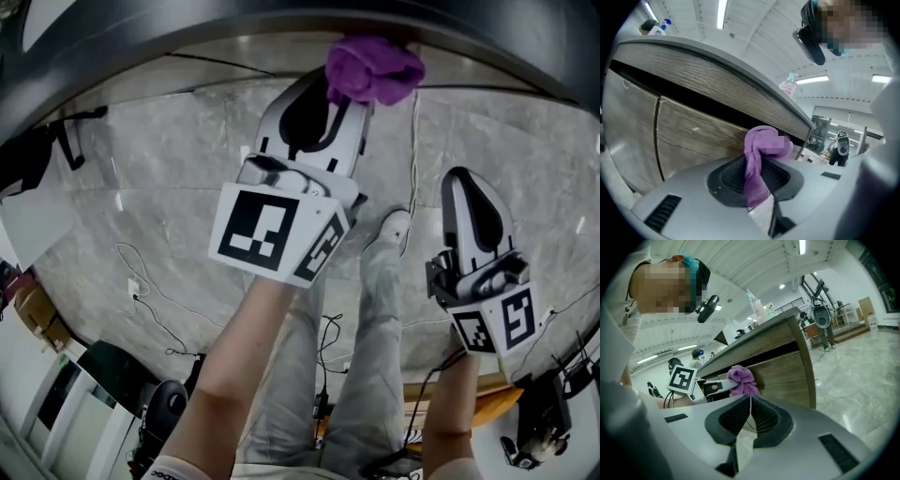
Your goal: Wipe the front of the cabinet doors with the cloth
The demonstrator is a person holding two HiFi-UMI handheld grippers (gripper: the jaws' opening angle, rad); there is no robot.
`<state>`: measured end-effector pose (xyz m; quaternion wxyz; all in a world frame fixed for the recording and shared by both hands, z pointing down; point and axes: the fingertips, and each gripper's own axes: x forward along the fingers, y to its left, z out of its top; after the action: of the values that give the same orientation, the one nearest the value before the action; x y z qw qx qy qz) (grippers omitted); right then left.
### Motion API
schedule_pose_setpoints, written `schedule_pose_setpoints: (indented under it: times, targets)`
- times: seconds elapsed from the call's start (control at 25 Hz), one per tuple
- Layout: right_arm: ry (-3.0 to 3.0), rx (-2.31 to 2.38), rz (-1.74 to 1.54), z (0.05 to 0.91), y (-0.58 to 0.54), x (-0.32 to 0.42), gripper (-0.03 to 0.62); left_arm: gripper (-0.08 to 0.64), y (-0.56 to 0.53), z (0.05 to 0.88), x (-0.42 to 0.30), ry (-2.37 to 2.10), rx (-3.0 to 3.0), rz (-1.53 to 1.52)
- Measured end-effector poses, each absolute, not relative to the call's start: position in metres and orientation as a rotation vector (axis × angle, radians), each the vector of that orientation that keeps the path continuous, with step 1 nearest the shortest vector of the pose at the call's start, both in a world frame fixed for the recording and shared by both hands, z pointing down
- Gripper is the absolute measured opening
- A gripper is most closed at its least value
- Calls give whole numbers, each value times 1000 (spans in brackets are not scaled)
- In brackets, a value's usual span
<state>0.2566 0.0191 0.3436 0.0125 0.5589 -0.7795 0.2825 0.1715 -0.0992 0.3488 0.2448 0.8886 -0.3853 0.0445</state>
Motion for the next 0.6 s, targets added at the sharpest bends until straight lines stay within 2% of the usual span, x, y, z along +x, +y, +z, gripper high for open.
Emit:
schedule_pose_setpoints:
  times: [0.6]
  targets:
    - [-2484,1602,866,349,3,182,29,78,-142,355,23,-1394,2250,100]
